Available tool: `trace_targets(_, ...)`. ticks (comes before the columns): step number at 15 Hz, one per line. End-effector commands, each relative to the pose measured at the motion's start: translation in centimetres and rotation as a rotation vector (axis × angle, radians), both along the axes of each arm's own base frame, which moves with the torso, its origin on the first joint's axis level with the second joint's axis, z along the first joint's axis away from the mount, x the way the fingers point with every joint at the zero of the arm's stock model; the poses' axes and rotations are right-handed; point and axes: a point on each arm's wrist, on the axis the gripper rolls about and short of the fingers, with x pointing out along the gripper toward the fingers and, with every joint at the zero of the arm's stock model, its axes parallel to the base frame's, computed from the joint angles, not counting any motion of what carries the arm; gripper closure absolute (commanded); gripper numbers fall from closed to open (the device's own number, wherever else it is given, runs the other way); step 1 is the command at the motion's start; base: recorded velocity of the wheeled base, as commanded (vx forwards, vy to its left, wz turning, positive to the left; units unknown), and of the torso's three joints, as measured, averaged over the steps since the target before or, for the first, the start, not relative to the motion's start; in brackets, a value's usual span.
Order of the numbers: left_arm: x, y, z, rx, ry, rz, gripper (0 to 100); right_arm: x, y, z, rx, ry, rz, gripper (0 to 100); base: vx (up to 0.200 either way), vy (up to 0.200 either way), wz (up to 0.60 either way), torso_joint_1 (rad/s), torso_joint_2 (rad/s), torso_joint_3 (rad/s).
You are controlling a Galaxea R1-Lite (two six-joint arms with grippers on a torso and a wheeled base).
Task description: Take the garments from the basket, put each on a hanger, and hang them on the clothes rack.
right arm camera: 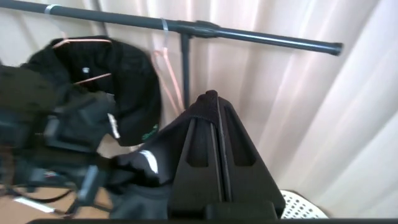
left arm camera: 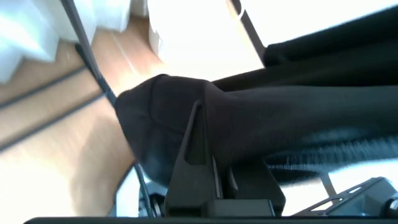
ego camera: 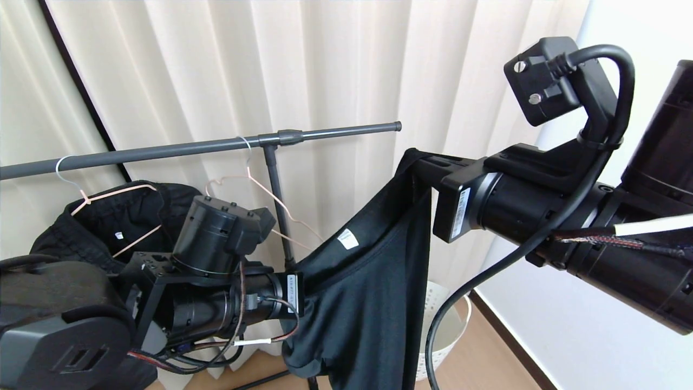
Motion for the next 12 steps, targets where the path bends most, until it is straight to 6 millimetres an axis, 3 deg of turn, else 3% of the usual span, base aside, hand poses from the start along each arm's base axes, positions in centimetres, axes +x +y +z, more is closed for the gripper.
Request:
trace_targets(1, -0.7, 0.7, 1.9, -0.03, -0.065, -0.005, 100, 1.0, -0.8, -0.3, -0.015, 0.007, -0.048, 100, 0.0, 0.0, 0.0, 0.0, 0.0, 0.0)
trace_targets(7, -0.6, 0.8, 2.8, 0.025, -0.135, -0.008, 100, 2.3, -2.3, -1.2, -0.141, 0.05, -0.149, 100, 0.0, 0.0, 0.0, 0.0, 0.0, 0.0)
trace_targets(12, -0.7, 0.9, 7.5, 0.095, -0.148, -0.052, 100, 3.6, -2.5, -2.3, -0.42, -0.001, -0.283, 100, 0.0, 0.0, 0.0, 0.0, 0.0, 0.0)
